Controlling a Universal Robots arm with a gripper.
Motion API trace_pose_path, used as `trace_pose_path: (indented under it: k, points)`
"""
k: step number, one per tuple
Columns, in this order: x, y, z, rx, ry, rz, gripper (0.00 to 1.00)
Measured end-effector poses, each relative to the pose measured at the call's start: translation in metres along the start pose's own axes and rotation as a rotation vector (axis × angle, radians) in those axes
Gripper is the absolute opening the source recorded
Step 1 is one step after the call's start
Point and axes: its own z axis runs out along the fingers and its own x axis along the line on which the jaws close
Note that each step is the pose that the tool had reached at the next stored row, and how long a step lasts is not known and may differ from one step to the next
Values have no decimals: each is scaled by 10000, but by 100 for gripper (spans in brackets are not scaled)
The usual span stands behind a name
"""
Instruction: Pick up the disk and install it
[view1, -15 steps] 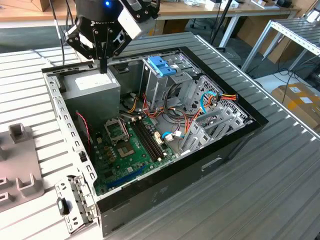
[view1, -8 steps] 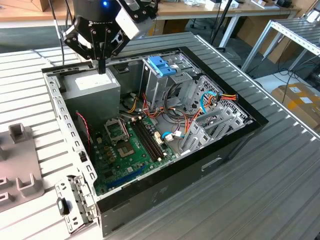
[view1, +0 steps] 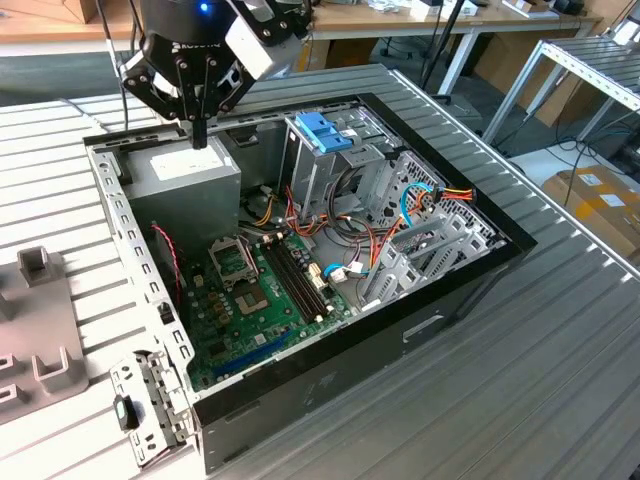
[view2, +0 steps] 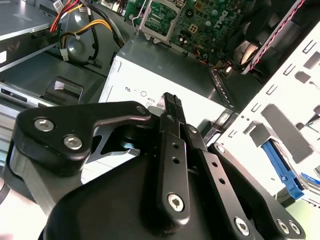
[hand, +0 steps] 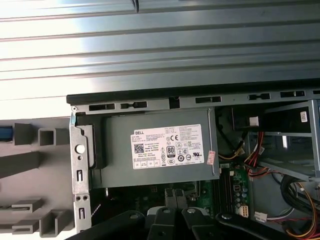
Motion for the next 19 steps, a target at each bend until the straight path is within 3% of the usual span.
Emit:
trace_pose_path:
  k: [19]
  points:
    - [91, -7, -3, 0, 0, -1, 11]
